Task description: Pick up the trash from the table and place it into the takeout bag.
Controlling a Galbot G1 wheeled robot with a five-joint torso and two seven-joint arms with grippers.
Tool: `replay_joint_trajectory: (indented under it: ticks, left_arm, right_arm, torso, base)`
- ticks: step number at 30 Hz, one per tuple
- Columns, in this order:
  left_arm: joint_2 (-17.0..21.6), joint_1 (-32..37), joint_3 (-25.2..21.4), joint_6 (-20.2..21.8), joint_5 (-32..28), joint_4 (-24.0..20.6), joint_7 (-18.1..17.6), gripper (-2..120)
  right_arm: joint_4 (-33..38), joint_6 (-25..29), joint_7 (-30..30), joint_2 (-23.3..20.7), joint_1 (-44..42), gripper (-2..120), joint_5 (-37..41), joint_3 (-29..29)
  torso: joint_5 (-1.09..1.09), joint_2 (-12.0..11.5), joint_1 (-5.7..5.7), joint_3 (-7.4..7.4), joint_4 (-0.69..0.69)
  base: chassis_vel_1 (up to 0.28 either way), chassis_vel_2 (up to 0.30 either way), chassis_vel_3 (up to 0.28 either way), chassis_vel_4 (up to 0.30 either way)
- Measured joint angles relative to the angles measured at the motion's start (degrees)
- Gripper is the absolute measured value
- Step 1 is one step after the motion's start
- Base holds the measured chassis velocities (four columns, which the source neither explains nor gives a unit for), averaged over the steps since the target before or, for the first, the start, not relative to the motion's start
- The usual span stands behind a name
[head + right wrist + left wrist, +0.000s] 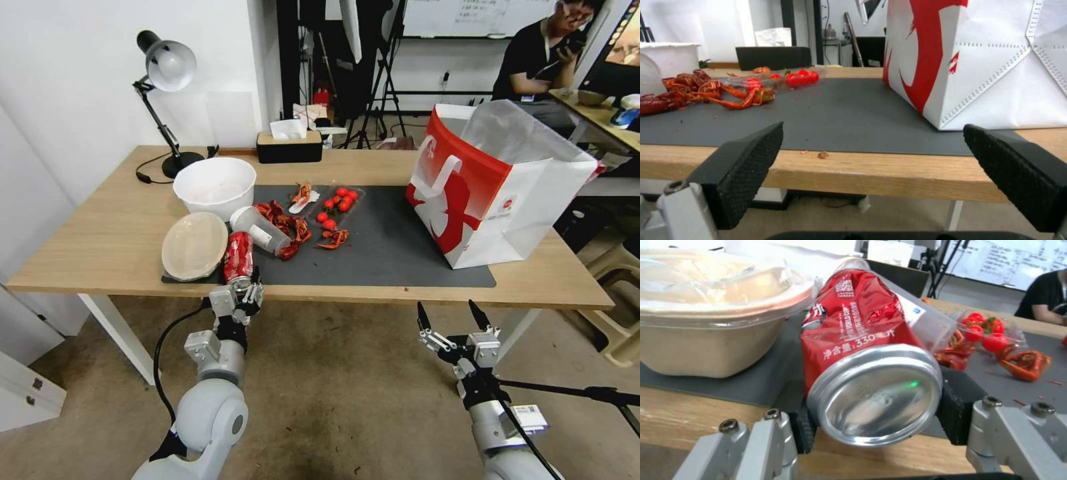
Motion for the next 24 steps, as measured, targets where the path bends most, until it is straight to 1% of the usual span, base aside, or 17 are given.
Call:
replay_joint_trajectory:
  ticks: [9,13,15,16,17,18,19,20,21,22,23,24]
  left_arm:
    - [0.2,0.9,-0.2,-0.9,0.5,-0.4,2.1,52]
    - [0.5,1.8,-0.4,-3.1,1.1,-0.7,6.0,52]
    - [0.5,1.8,-0.4,-3.1,1.1,-0.7,6.0,52]
    - [0.7,2.0,-0.5,-3.9,1.0,-0.9,7.7,52]
    - [0.7,2.0,-0.5,-3.9,1.0,-0.9,7.7,52]
    - [1.1,2.3,-0.6,-5.5,0.7,-1.0,10.8,52]
    - [1.1,2.3,-0.6,-5.5,0.7,-1.0,10.8,52]
    - [1.5,2.6,-0.7,-7.2,0.3,-1.2,13.6,52]
    - [2.0,2.7,-0.7,-8.3,-0.1,-1.3,15.6,52]
    - [2.3,2.7,-0.8,-9.0,-0.3,-1.4,16.7,52]
    - [2.3,2.7,-0.8,-9.0,-0.3,-1.4,16.7,52]
    - [2.5,2.6,-0.8,-9.6,-0.5,-1.5,17.7,52]
  right_arm:
    - [0.0,0.0,0.0,0.0,0.0,100,0.0,0.0]
    - [0.1,0.0,0.0,0.1,-0.1,100,-0.1,-0.2]
    - [0.1,0.0,0.0,0.1,-0.1,100,-0.1,-0.2]
    - [0.1,0.0,0.0,0.2,-0.1,100,-0.1,-0.2]
    - [0.1,0.0,0.0,0.2,-0.1,100,-0.1,-0.2]
    - [0.1,0.0,0.0,0.2,-0.1,100,-0.1,-0.2]
    - [0.1,0.0,0.0,0.2,-0.1,100,-0.1,-0.2]
    - [0.2,0.0,0.0,0.3,-0.1,100,-0.1,-0.3]
    - [0.2,0.0,0.0,0.3,-0.1,100,-0.1,-0.3]
    - [0.3,0.1,0.0,0.4,-0.1,100,-0.1,-0.3]
    - [0.3,0.1,0.0,0.4,-0.1,100,-0.1,-0.3]
    - [0.3,0.1,0.0,0.4,-0.1,100,-0.2,-0.4]
  torso:
    - [0.0,0.0,0.0,0.0,0.0]
    - [0.0,0.0,0.0,0.0,0.0]
    - [0.0,0.0,0.0,0.0,0.0]
    - [0.0,0.0,0.0,0.0,0.0]
    - [0.0,0.0,0.0,0.0,0.0]
    - [0.0,0.0,0.0,0.0,0.0]
    - [0.0,0.0,0.0,0.0,0.0]
    - [-0.01,0.0,0.0,0.0,0.0]
    - [0.0,0.0,0.0,0.0,0.0]
    - [0.01,0.0,0.0,0.0,0.0]
    - [0.01,0.0,0.0,0.0,0.0]
    - [0.0,0.0,0.0,0.0,0.0]
  base:
    - [0.0,0.0,0.0,0.0]
    - [0.0,0.0,0.0,0.0]
    - [0.0,0.0,0.0,0.0]
    - [0.0,0.0,0.0,0.0]
    - [0.0,0.0,0.0,0.0]
    - [0.0,0.0,0.0,0.0]
    - [0.0,0.0,0.0,0.0]
    - [0.0,0.0,0.0,0.0]
    - [0.0,0.0,0.0,0.0]
    - [0.0,0.0,0.0,0.0]
    - [0.0,0.0,0.0,0.0]
    - [0.0,0.0,0.0,0.0]
